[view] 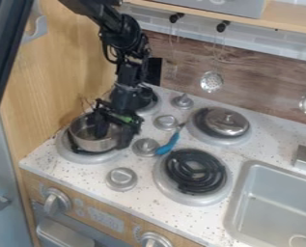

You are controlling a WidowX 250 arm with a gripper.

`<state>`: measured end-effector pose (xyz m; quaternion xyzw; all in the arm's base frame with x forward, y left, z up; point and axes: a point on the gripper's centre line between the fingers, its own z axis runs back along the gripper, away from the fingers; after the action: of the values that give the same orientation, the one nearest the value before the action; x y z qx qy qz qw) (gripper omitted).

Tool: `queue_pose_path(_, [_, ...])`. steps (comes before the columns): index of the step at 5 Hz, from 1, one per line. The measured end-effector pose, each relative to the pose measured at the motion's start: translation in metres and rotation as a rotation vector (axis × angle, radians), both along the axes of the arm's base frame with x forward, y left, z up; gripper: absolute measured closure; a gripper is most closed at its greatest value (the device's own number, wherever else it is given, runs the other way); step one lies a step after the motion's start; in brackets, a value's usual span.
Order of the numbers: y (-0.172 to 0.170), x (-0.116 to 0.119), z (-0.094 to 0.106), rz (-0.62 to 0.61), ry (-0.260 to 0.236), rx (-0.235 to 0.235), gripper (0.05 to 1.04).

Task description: Switch pot to right burner

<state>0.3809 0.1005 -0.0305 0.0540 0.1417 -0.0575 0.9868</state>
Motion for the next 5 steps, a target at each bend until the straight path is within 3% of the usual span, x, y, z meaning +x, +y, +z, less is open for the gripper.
queue_pose_path(1, [-0.001,0.002,-0.001,-0.008,-0.010,-0.007,0.673])
queue_pose_path(2, [-0.001,0.002,-0.002,-0.013,-0.015,-0.016,0.904])
queue_pose_path(3, [-0.002,0.002,-0.002,-0.012,-0.017,-0.021,1.003])
queue_pose_path(4, [-0.014,-0.002,0.002,-0.016,-0.038,-0.088,1.014])
queue_pose_path(5, [-0.042,0.006,0.035,0.014,-0.160,-0.229,1.017])
